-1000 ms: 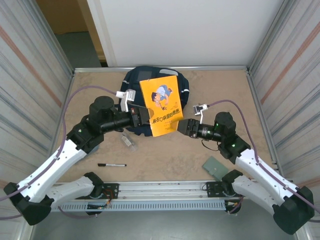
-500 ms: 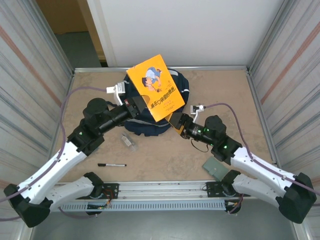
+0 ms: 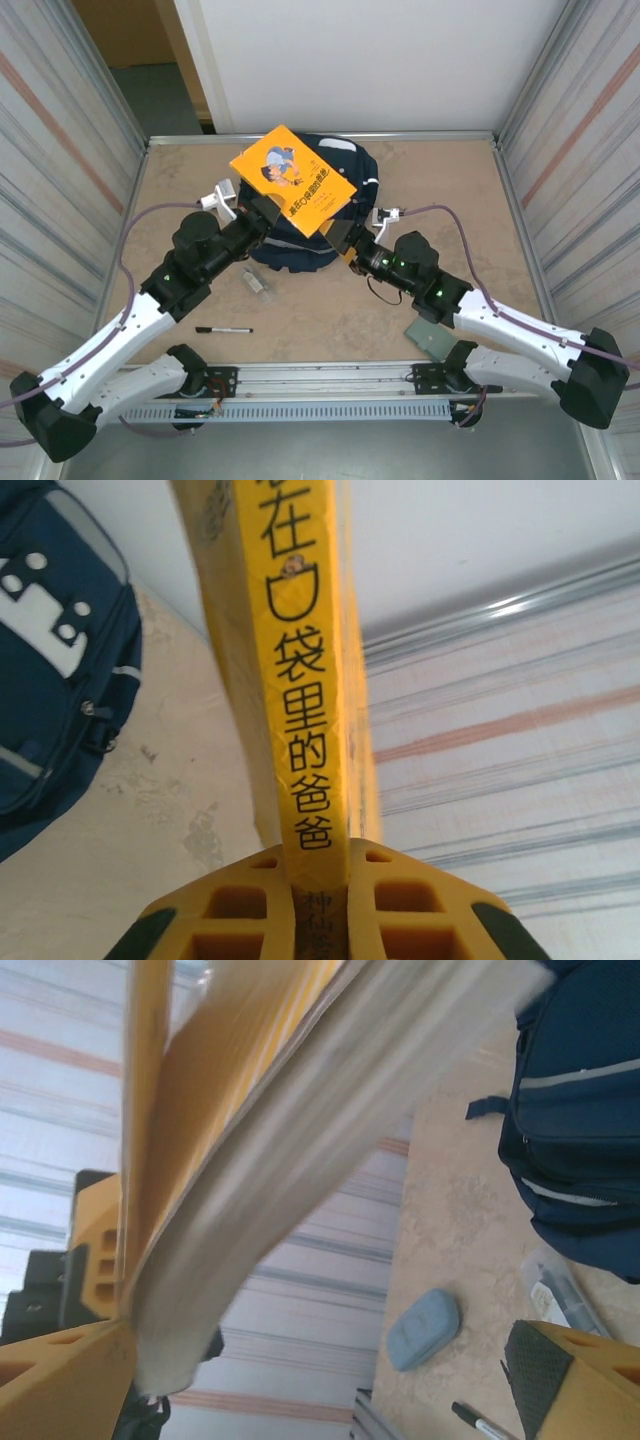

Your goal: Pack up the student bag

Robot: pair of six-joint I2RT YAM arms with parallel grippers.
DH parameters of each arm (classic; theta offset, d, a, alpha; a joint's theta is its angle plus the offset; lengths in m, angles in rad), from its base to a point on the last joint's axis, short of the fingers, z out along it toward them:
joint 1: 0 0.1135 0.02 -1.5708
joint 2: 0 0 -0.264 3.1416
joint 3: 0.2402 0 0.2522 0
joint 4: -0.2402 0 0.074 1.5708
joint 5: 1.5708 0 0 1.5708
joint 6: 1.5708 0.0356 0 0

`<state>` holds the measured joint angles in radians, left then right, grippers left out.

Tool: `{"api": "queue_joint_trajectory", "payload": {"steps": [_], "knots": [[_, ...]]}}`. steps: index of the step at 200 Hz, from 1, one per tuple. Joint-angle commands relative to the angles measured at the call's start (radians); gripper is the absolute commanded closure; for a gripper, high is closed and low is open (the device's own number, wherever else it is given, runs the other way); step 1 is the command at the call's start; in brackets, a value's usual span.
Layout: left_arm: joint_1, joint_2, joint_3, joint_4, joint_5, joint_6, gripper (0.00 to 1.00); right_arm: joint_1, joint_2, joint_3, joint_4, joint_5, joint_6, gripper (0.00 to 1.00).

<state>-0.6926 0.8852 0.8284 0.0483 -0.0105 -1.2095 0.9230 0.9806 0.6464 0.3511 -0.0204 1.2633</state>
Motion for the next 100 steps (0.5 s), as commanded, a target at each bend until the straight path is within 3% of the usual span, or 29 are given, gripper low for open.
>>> {"api": "queue_joint_trajectory", "payload": {"steps": [1,23,50,72,100], "knots": [[0.011,-0.006,0.002,0.005,0.002,-0.015,1.0,0.047,-0.014,0.062,0.041,0.07,-0.051,0.03],[0.013,0.009,-0.007,0.03,0.034,-0.042,1.0,0.02,0.029,0.092,0.001,0.079,0.058,0.01],[0.012,0.023,-0.014,0.055,0.072,-0.077,1.0,-0.007,0.095,0.068,0.12,0.091,0.173,0.01],[0.013,0.037,-0.03,0.099,0.087,-0.119,1.0,-0.035,0.145,0.071,0.109,0.074,0.296,0.01],[0.015,0.054,-0.016,0.124,0.108,-0.076,1.0,-0.037,0.154,0.078,0.035,0.084,0.365,0.01]]}}
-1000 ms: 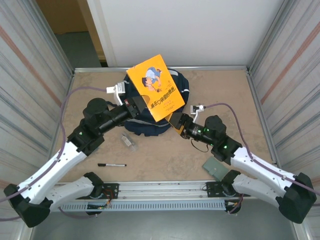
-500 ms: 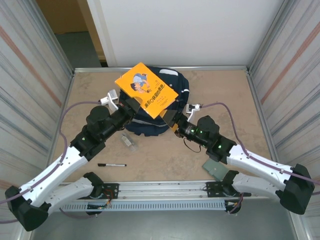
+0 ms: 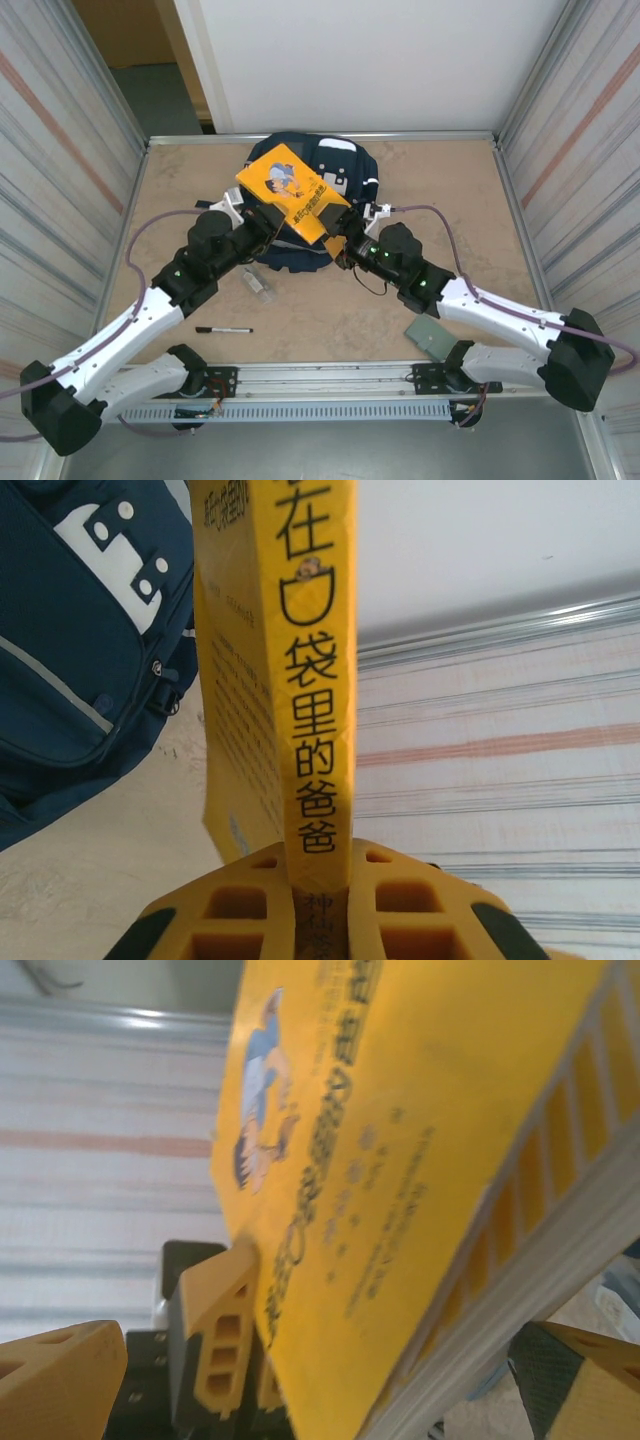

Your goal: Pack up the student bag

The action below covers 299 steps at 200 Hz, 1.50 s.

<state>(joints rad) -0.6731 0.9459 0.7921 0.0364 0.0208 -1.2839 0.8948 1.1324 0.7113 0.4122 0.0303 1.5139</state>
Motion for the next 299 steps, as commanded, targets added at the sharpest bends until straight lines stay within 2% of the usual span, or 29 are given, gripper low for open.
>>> {"api": "queue_joint_trajectory", "payload": {"steps": [1,72,92,116,135,148,162,176,203,215,237,246,270,290,299], "knots": [[-0.006,-0.007,0.021,0.135,0.076,-0.002,1.0,-0.008,0.003,0.013,-0.03,0.034,0.116,0.01],[0.015,-0.016,-0.01,0.155,0.044,0.013,1.0,-0.018,0.018,0.033,-0.129,0.027,0.129,0.01],[0.029,-0.016,-0.017,0.158,0.063,-0.002,1.0,-0.019,0.025,0.017,-0.09,0.048,0.101,0.0],[0.028,-0.001,-0.029,0.203,0.117,-0.053,1.0,-0.029,0.049,-0.03,0.108,0.058,0.067,0.04],[0.018,0.009,-0.016,0.172,0.162,-0.063,1.0,-0.045,0.067,-0.024,0.159,0.047,0.034,0.12],[0.015,0.006,-0.029,0.158,0.172,-0.101,1.0,-0.062,0.074,-0.018,0.175,0.039,0.019,0.22],[0.015,-0.002,-0.07,0.188,0.169,-0.158,1.0,-0.066,0.073,-0.028,0.213,0.058,-0.004,0.4],[0.021,-0.013,-0.089,0.18,0.171,-0.173,1.0,-0.066,0.059,-0.029,0.2,0.082,-0.032,0.61],[0.034,-0.036,-0.088,0.085,0.161,-0.15,1.0,-0.064,0.03,0.007,0.099,0.106,-0.11,0.7],[0.042,-0.044,-0.106,0.095,0.167,-0.155,1.0,-0.065,0.026,0.014,0.086,0.105,-0.143,0.77],[0.059,-0.043,-0.122,0.092,0.184,-0.158,1.0,-0.064,0.037,0.017,0.1,0.086,-0.166,0.99],[0.066,-0.04,-0.129,0.088,0.192,-0.172,1.0,-0.063,0.046,0.018,0.105,0.082,-0.166,1.0],[0.09,-0.034,-0.15,0.114,0.217,-0.191,0.82,-0.055,0.061,0.033,0.1,0.078,-0.182,1.0],[0.132,-0.048,-0.154,0.083,0.224,-0.134,0.55,-0.059,0.066,0.052,0.079,0.065,-0.217,1.0],[0.163,-0.057,-0.145,0.035,0.231,-0.071,0.48,-0.06,0.056,0.058,0.054,0.071,-0.237,1.0]]}}
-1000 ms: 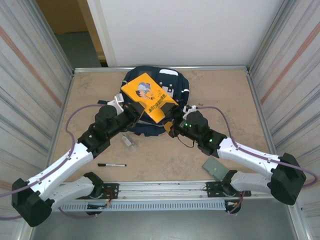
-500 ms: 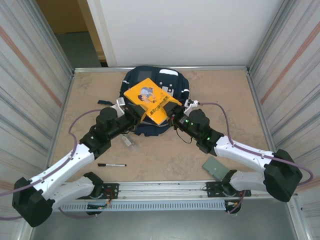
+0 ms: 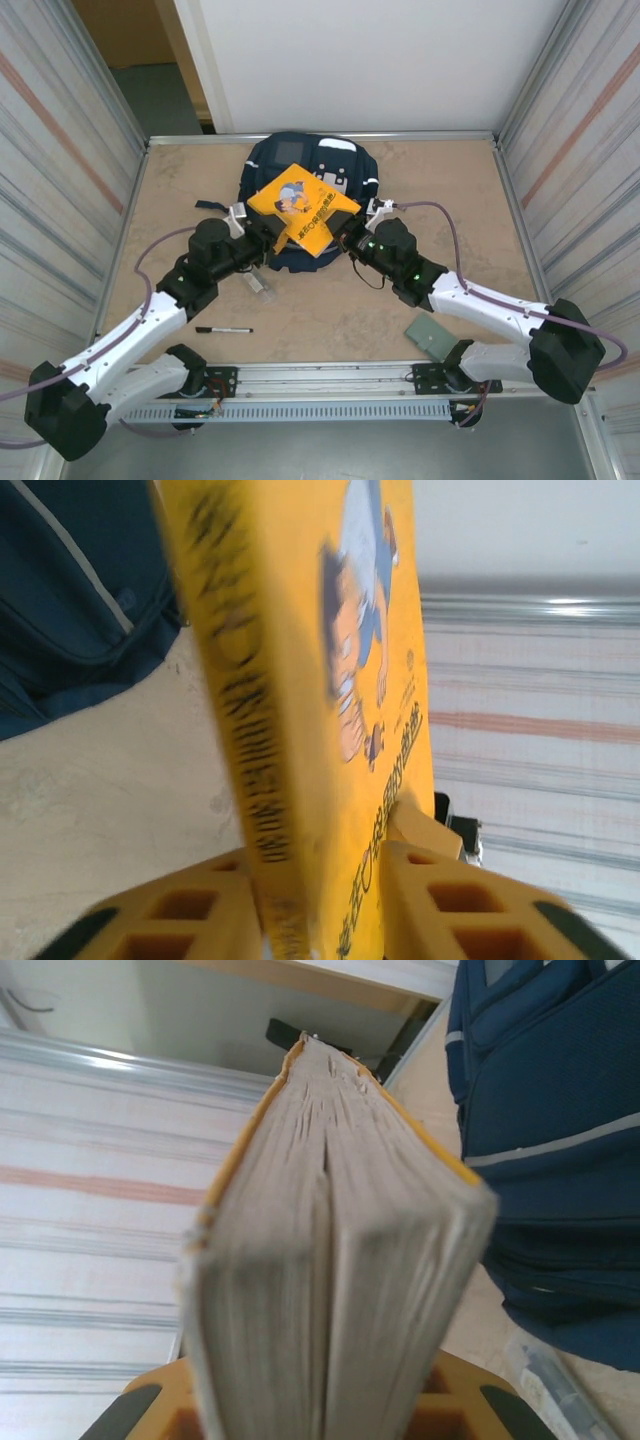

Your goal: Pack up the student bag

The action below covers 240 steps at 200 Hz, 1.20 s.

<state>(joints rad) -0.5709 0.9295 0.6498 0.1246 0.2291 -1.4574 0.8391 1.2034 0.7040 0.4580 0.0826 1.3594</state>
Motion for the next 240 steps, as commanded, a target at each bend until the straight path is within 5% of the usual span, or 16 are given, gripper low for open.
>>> {"api": "queue_joint_trajectory", "payload": {"steps": [1,48,75,100,173,214,240], "knots": [[0.065,-0.042,-0.002,-0.06,0.024,0.11,0.47,-0.003,-0.017,0.067,0.005,0.019,-0.085,1.0],[0.235,0.041,0.153,-0.474,0.068,0.623,0.33,-0.062,-0.113,0.073,-0.171,0.034,-0.171,1.0],[0.246,0.205,0.285,-0.645,0.052,0.916,0.32,-0.127,-0.193,0.074,-0.305,0.037,-0.247,1.0],[0.246,0.386,0.427,-0.738,0.065,1.041,0.31,-0.217,-0.277,0.074,-0.423,0.012,-0.276,1.0],[0.249,0.767,0.729,-0.831,-0.162,1.054,0.33,-0.335,-0.486,0.029,-0.634,-0.001,-0.338,1.0],[0.277,0.847,0.749,-0.783,-0.17,0.974,0.3,-0.353,-0.55,0.012,-0.696,-0.001,-0.362,1.0],[0.317,0.899,0.718,-0.676,-0.041,0.938,0.32,-0.362,-0.564,0.004,-0.696,-0.03,-0.359,1.0]]}}
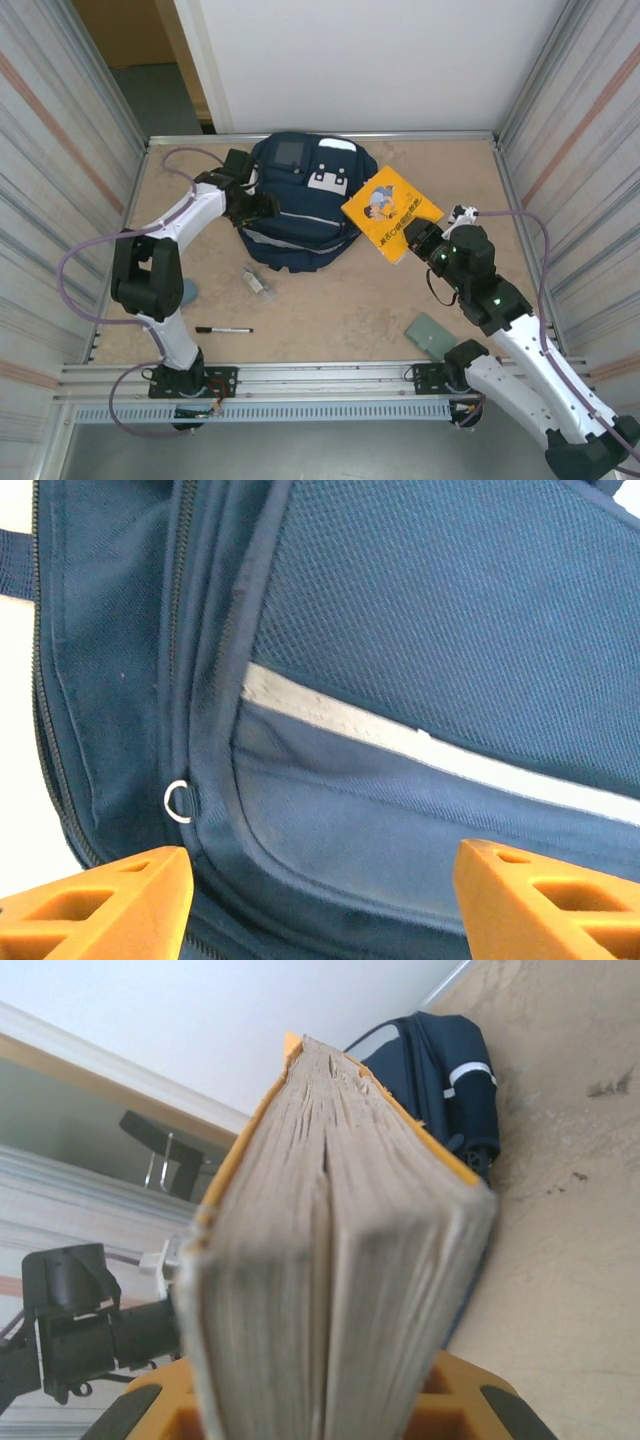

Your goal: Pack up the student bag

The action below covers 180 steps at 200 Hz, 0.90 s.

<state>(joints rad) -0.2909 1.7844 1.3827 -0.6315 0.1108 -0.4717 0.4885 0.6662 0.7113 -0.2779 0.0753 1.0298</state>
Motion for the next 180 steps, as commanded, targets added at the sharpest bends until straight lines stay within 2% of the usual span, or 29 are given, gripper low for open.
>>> {"api": "queue_joint_trajectory", "payload": {"steps": [1,22,47,79,98,115,129,144,151,161,180], "knots": [[0.038,0.046,-0.014,0.083,0.082,-0.051,0.32,-0.011,-0.027,-0.004,0.041,-0.023,-0.03,1.0],[0.045,0.079,-0.002,0.092,0.162,-0.067,0.36,-0.011,-0.031,-0.012,0.052,-0.041,-0.031,1.0],[0.049,0.089,-0.021,0.159,0.35,-0.128,0.45,-0.033,-0.033,-0.02,0.043,-0.089,0.02,1.0],[0.048,0.112,-0.013,0.204,0.54,-0.2,0.85,-0.095,-0.021,-0.038,0.048,-0.226,0.103,1.0],[0.041,0.063,-0.076,0.309,0.58,-0.314,0.92,-0.15,-0.003,-0.026,0.039,-0.311,0.096,1.0],[0.02,-0.007,-0.192,0.536,0.583,-0.504,1.0,-0.216,0.025,-0.018,0.034,-0.413,0.066,1.0],[-0.008,-0.041,-0.246,0.692,0.575,-0.651,1.0,-0.297,0.078,-0.009,0.023,-0.553,0.056,1.0],[-0.035,-0.036,-0.209,0.728,0.59,-0.761,1.0,-0.374,0.139,-0.001,0.021,-0.723,0.064,1.0],[-0.045,-0.021,-0.179,0.738,0.611,-0.795,1.0,-0.389,0.149,0.0,0.012,-0.753,0.058,1.0],[-0.058,-0.002,-0.15,0.793,0.627,-0.834,1.0,-0.41,0.137,0.002,-0.029,-0.754,0.03,1.0],[-0.072,0.005,-0.136,0.876,0.58,-0.907,1.0,-0.447,0.052,-0.021,-0.113,-0.654,-0.014,1.0]]}}
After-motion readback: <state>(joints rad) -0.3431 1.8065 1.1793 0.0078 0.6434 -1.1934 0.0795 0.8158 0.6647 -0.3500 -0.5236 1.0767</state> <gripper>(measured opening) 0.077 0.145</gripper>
